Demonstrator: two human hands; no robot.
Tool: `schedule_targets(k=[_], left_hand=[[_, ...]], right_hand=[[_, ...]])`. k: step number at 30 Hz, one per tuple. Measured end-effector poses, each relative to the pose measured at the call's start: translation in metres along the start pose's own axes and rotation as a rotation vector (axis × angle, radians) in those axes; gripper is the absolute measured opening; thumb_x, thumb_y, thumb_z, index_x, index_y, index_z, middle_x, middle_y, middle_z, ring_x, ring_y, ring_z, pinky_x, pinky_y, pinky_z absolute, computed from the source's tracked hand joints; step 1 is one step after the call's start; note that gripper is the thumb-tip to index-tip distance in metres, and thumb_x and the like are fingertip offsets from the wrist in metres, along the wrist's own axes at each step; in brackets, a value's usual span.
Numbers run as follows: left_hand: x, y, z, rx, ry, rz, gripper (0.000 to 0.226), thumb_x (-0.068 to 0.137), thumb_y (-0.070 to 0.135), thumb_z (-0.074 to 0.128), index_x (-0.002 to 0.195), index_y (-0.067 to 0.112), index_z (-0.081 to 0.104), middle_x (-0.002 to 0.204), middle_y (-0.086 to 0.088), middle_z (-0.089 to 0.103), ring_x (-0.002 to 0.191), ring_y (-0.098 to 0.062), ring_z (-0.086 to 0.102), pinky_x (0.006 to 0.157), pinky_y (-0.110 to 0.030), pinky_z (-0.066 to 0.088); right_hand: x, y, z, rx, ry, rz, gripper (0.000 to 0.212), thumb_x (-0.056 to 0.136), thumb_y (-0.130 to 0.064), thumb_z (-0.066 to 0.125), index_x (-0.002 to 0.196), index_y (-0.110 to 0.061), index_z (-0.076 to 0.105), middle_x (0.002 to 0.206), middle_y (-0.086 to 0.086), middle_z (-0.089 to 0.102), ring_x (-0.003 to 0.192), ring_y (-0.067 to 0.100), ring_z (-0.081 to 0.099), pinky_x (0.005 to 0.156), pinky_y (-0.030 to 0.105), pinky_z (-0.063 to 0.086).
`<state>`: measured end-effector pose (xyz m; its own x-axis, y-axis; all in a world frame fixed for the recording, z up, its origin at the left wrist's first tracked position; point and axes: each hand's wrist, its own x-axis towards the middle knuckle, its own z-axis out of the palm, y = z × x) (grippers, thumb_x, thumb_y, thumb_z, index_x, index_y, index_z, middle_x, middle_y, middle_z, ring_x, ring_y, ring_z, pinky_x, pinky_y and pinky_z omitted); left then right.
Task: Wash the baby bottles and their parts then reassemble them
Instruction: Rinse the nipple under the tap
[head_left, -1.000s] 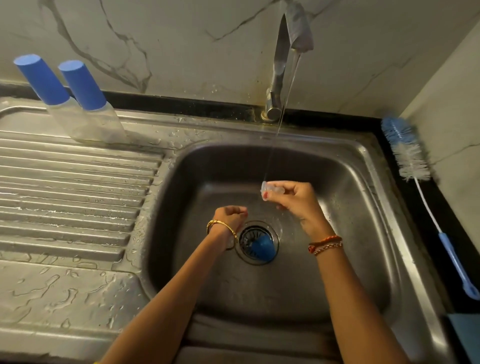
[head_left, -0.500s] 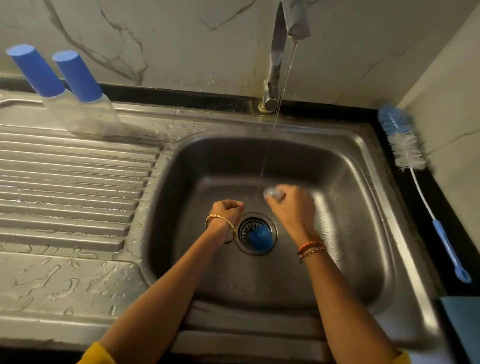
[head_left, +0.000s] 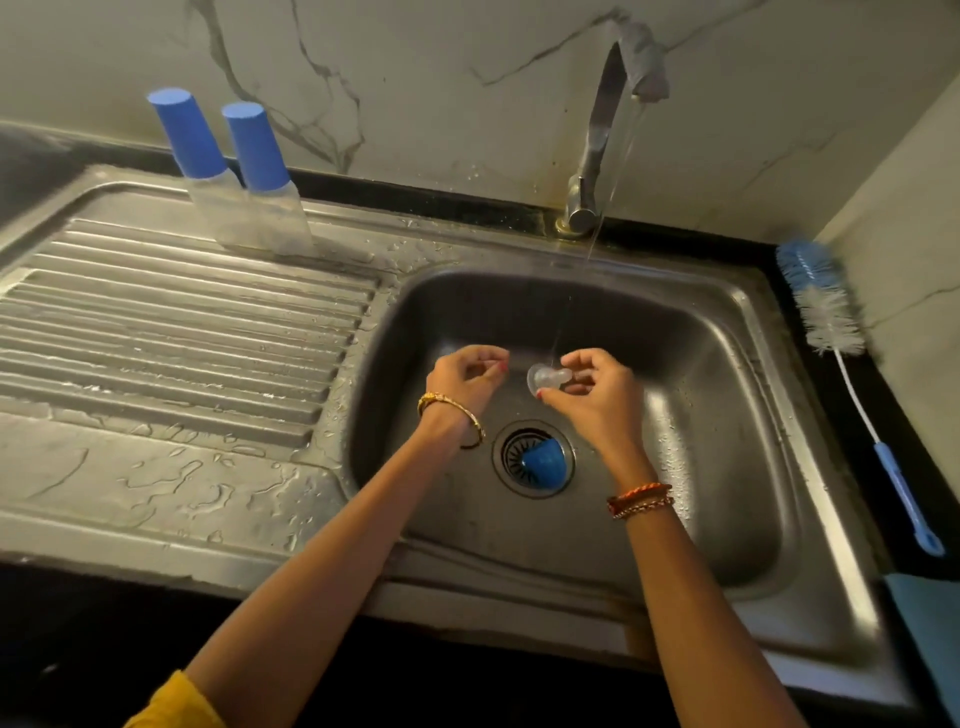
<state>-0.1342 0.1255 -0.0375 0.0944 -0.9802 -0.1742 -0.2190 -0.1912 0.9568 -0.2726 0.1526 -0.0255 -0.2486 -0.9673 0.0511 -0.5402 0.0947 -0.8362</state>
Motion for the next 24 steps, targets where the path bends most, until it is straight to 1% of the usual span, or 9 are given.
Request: schedule_targets(k=[3, 6, 8, 10, 12, 15, 18, 21, 24], left_hand=[[-0.012, 0.001, -0.033, 0.007, 0.021, 0.105, 0.011, 0.085, 0.012, 0.064, 0.094, 0.016, 0.070, 0.080, 0.006, 0.064, 0.076, -0.004, 0.058, 0.075, -0.021, 0.050], [-0.023, -0.002, -0.070, 0.028, 0.075, 0.184, 0.014, 0.083, 0.006, 0.065, 0.095, 0.007, 0.071, 0.073, 0.010, 0.061, 0.060, 0.008, 0.056, 0.063, -0.006, 0.044], [-0.031, -0.007, -0.099, 0.054, 0.128, 0.206, 0.015, 0.081, 0.003, 0.066, 0.096, 0.007, 0.071, 0.077, 0.007, 0.063, 0.056, 0.013, 0.054, 0.061, -0.004, 0.044], [-0.037, -0.013, -0.130, 0.036, 0.196, 0.207, 0.017, 0.081, 0.002, 0.066, 0.097, 0.005, 0.070, 0.078, 0.003, 0.063, 0.052, 0.014, 0.053, 0.058, -0.004, 0.044], [-0.043, -0.021, -0.165, 0.029, 0.274, 0.227, 0.018, 0.081, -0.001, 0.065, 0.098, 0.001, 0.070, 0.079, 0.000, 0.063, 0.051, 0.014, 0.053, 0.053, -0.003, 0.041], [-0.051, -0.035, -0.222, 0.080, 0.388, 0.239, 0.018, 0.081, 0.000, 0.065, 0.098, 0.003, 0.070, 0.082, -0.001, 0.064, 0.053, 0.014, 0.054, 0.054, -0.004, 0.042], [-0.059, -0.050, -0.280, 0.176, 0.435, 0.228, 0.018, 0.082, 0.003, 0.065, 0.099, 0.006, 0.070, 0.087, 0.000, 0.066, 0.059, 0.010, 0.056, 0.058, -0.004, 0.044], [-0.060, -0.062, -0.330, 0.234, 0.460, 0.199, 0.018, 0.082, 0.003, 0.064, 0.100, 0.005, 0.070, 0.093, -0.007, 0.069, 0.076, -0.009, 0.060, 0.066, -0.013, 0.047], [-0.062, -0.070, -0.365, 0.301, 0.487, 0.179, 0.018, 0.083, 0.004, 0.063, 0.099, 0.007, 0.071, 0.093, -0.006, 0.070, 0.079, -0.011, 0.060, 0.068, -0.013, 0.046]], right_hand=[[-0.011, -0.020, 0.014, 0.061, -0.077, -0.053, 0.027, 0.067, -0.011, 0.080, 0.087, -0.018, 0.064, 0.082, 0.000, 0.067, 0.077, 0.013, 0.064, 0.069, 0.023, 0.053], [-0.025, -0.046, 0.036, 0.102, -0.179, -0.128, 0.027, 0.068, -0.009, 0.079, 0.092, -0.014, 0.067, 0.087, 0.003, 0.069, 0.082, 0.014, 0.064, 0.073, 0.024, 0.054], [-0.037, -0.067, 0.058, 0.112, -0.232, -0.182, 0.029, 0.069, -0.009, 0.079, 0.095, -0.013, 0.068, 0.088, 0.003, 0.069, 0.082, 0.012, 0.064, 0.073, 0.021, 0.053], [-0.047, -0.086, 0.081, 0.115, -0.273, -0.207, 0.029, 0.069, -0.009, 0.079, 0.095, -0.013, 0.068, 0.086, 0.002, 0.068, 0.079, 0.011, 0.064, 0.071, 0.019, 0.052], [-0.058, -0.106, 0.109, 0.121, -0.304, -0.218, 0.029, 0.068, -0.008, 0.079, 0.095, -0.013, 0.069, 0.083, 0.002, 0.068, 0.075, 0.010, 0.062, 0.070, 0.021, 0.052], [-0.079, -0.136, 0.154, 0.112, -0.334, -0.220, 0.028, 0.065, -0.011, 0.080, 0.091, -0.016, 0.070, 0.078, -0.001, 0.068, 0.069, 0.007, 0.061, 0.070, 0.024, 0.053], [-0.104, -0.167, 0.199, 0.087, -0.394, -0.246, 0.029, 0.066, -0.012, 0.080, 0.093, -0.015, 0.070, 0.076, -0.007, 0.064, 0.069, 0.005, 0.059, 0.072, 0.024, 0.051], [-0.123, -0.193, 0.238, 0.045, -0.438, -0.302, 0.032, 0.067, -0.015, 0.079, 0.098, -0.013, 0.070, 0.084, -0.004, 0.066, 0.076, 0.006, 0.059, 0.075, 0.023, 0.050], [-0.136, -0.212, 0.271, -0.024, -0.445, -0.366, 0.032, 0.070, -0.017, 0.077, 0.101, -0.015, 0.070, 0.094, -0.003, 0.069, 0.081, 0.004, 0.057, 0.077, 0.020, 0.047]])
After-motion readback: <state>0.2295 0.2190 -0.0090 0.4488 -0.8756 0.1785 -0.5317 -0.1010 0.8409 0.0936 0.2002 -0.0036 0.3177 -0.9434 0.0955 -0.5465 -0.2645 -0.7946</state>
